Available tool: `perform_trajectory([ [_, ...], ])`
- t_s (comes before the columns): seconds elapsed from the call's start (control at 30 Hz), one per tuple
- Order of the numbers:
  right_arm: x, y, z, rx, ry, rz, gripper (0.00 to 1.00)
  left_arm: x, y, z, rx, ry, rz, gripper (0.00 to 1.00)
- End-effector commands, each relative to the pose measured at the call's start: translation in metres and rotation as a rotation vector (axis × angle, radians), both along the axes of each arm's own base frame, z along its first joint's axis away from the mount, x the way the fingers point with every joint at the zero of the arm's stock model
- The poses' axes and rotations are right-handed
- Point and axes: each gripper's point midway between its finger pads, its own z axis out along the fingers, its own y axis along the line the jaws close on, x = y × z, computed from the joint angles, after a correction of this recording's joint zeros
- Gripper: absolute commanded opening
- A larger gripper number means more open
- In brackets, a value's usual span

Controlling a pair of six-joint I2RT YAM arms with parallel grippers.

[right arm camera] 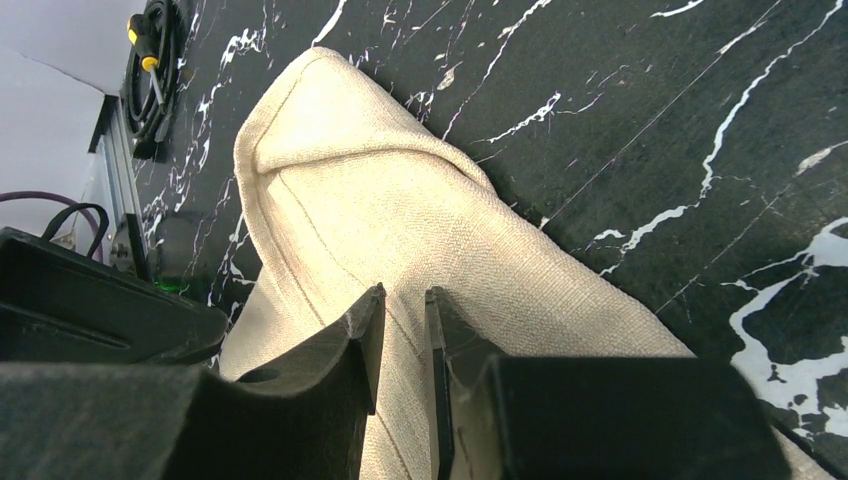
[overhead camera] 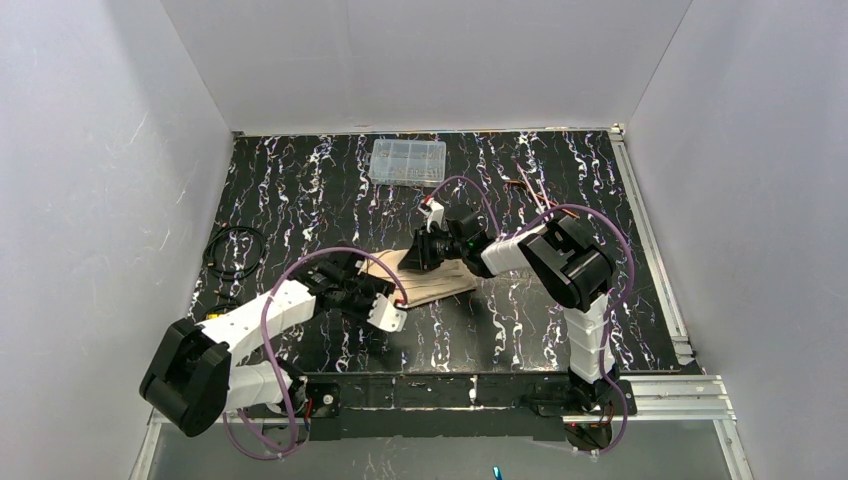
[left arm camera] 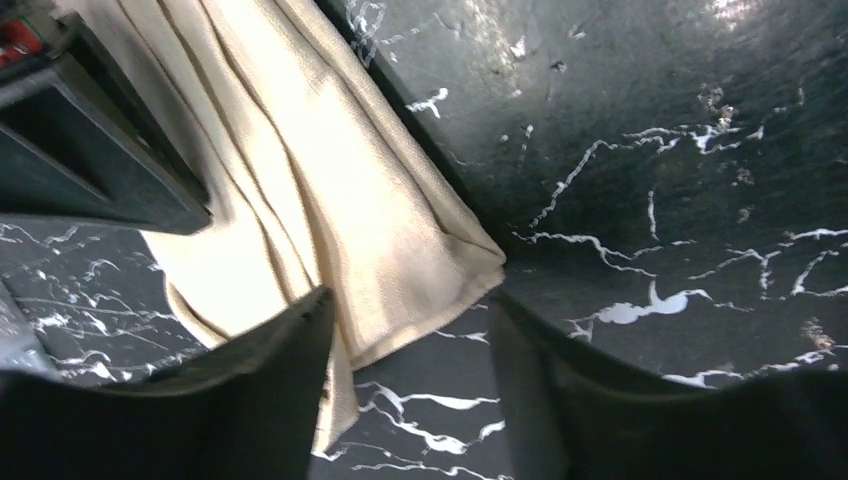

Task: Fold the napkin into a case and place the utensils inside
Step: Pick up the 2/3-rectangle-folded napkin from the center of the board.

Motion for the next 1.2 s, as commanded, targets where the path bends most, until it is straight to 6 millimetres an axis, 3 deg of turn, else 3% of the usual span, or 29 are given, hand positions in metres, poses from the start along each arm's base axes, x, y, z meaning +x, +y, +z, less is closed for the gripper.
perform_trajectory([
  [0.0, -0.012, -0.010, -0.018, -0.068, 0.029, -0.004, 0.30, -0.029, 0.014, -0.013, 0.033, 0.023, -0.116, 0.65],
  [0.07, -0.012, -0.009, -0.016, -0.060, 0.029, -0.005, 0.30, -0.033, 0.016, -0.018, 0.031, -0.020, -0.170, 0.76],
  [0.13, -0.012, -0.008, -0.014, -0.051, 0.031, -0.005, 0.30, -0.033, 0.018, -0.021, 0.037, -0.045, -0.199, 0.77],
  [0.4, -0.015, -0.008, -0.011, -0.024, 0.044, -0.009, 0.30, -0.007, 0.013, -0.026, 0.039, -0.133, -0.252, 0.77],
  [0.8, -0.020, -0.007, -0.014, -0.001, 0.080, -0.014, 0.29, -0.023, -0.001, -0.043, -0.047, -0.304, -0.487, 0.71],
  [1.17, -0.022, -0.005, -0.019, -0.016, 0.089, -0.014, 0.28, -0.007, -0.011, -0.007, -0.161, -0.275, -0.268, 0.68],
])
